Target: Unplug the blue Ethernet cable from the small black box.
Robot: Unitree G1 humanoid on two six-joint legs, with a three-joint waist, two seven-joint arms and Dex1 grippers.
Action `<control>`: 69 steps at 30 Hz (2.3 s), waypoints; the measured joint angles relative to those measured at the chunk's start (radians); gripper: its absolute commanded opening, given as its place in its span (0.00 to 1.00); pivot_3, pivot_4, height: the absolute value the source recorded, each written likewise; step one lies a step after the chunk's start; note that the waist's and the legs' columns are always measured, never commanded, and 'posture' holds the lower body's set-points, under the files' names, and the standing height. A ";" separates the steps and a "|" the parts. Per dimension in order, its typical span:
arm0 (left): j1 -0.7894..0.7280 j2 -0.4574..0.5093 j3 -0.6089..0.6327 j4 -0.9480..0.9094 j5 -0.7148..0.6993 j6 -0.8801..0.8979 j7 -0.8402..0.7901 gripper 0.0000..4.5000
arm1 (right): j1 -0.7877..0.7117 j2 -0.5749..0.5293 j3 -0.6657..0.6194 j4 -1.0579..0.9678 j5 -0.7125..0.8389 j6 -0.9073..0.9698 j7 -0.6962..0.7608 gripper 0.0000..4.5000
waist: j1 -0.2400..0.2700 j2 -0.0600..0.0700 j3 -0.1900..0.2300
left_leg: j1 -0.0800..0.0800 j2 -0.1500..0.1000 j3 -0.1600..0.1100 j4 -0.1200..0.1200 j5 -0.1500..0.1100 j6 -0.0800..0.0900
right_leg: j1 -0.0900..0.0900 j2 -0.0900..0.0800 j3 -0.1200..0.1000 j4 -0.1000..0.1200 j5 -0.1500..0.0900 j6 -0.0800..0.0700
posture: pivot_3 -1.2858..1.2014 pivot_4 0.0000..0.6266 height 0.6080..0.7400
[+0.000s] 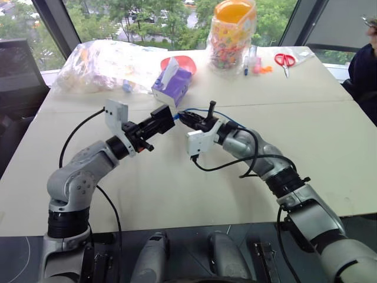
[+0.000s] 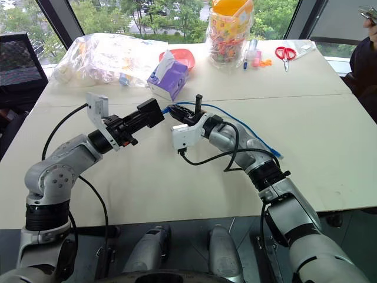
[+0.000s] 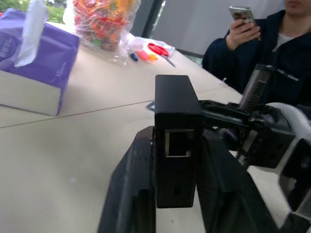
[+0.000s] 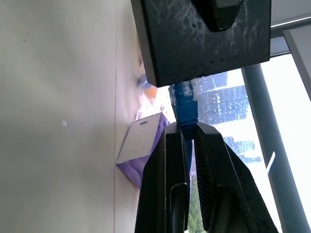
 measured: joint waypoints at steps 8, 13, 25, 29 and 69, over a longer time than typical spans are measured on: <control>0.012 0.044 -0.001 0.004 0.017 0.008 -0.044 0.10 | 0.002 -0.007 -0.002 -0.010 0.123 -0.036 0.126 0.35 | -0.002 0.000 0.000 | 0.000 0.000 0.000 0.000 0.000 0.000 | 0.000 0.000 0.000 0.000 0.000 0.000 | 0.52 0.24 0.90; 0.023 0.099 0.000 0.008 0.016 0.019 -0.113 0.10 | -0.027 -0.010 -0.005 -0.010 0.301 -0.014 0.329 0.91 | -0.001 -0.001 0.001 | 0.000 0.000 0.000 0.000 0.000 0.000 | 0.000 0.000 0.000 0.000 0.000 0.000 | 0.52 0.24 0.90; 0.079 0.296 0.022 0.007 -0.080 0.053 -0.440 0.10 | -0.080 -0.085 -0.084 -0.139 0.977 0.625 1.079 0.91 | -0.002 -0.002 0.003 | 0.000 0.001 0.000 -0.002 0.000 0.000 | -0.001 -0.001 -0.001 -0.001 0.000 0.000 | 0.52 0.24 0.90; 0.082 0.333 0.037 0.011 -0.080 0.049 -0.502 0.10 | -0.122 -0.067 -0.086 -0.138 1.055 0.816 1.152 0.91 | -0.001 -0.002 0.003 | -0.006 0.000 0.000 -0.001 0.000 0.000 | -0.007 -0.001 -0.001 -0.001 0.000 -0.001 | 0.52 0.24 0.90; 0.102 0.350 0.051 -0.023 -0.119 0.046 -0.519 0.10 | -0.239 0.060 -0.088 0.054 1.030 0.987 1.248 0.42 | -0.002 -0.002 0.003 | -0.013 0.000 0.000 0.000 0.000 0.000 | -0.013 0.000 -0.002 0.000 0.001 0.002 | 0.52 0.24 0.90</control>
